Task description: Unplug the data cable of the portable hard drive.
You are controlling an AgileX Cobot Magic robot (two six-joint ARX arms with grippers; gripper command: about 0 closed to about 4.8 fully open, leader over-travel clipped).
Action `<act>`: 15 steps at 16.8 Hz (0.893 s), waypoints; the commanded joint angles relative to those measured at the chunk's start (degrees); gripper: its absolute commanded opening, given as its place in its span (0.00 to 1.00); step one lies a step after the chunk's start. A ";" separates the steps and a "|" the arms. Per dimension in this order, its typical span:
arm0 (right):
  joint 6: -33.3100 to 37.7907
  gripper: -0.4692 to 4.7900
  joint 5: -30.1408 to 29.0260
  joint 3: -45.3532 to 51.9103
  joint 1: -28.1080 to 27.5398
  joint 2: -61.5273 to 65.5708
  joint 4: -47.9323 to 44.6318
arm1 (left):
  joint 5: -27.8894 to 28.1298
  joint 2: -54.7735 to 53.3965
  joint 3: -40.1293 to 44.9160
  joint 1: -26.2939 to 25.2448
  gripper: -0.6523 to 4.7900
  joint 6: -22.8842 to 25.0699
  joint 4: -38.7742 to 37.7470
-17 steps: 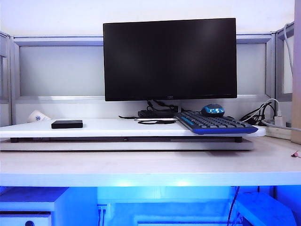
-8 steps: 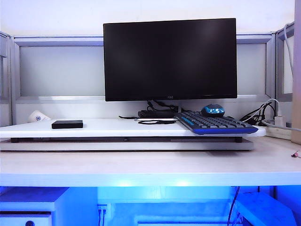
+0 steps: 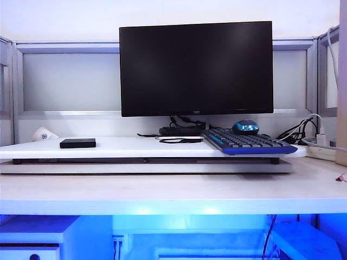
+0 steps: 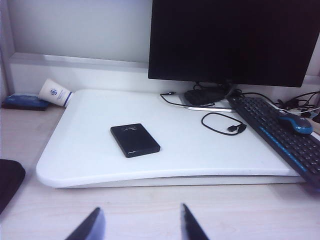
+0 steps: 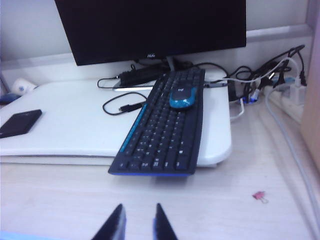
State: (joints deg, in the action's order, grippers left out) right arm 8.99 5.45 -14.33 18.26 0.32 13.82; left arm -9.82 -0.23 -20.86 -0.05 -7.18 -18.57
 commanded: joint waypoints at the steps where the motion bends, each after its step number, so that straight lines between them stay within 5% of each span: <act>1: 0.07 0.26 0.20 0.28 -0.02 -0.20 0.96 | -0.07 0.00 1.60 -0.04 0.44 -0.17 1.36; 12: 0.02 0.26 1.03 4.09 -0.02 -0.20 0.92 | -0.37 0.00 14.08 -0.02 0.39 -2.93 13.25; 15: 0.02 0.15 1.03 5.40 -0.02 -0.20 0.90 | -0.48 0.00 17.00 -0.02 0.26 -2.45 14.80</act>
State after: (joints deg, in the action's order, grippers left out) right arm 8.99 6.28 -8.99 18.26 0.32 15.75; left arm -10.04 -0.23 -4.23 -0.05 -9.93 -5.48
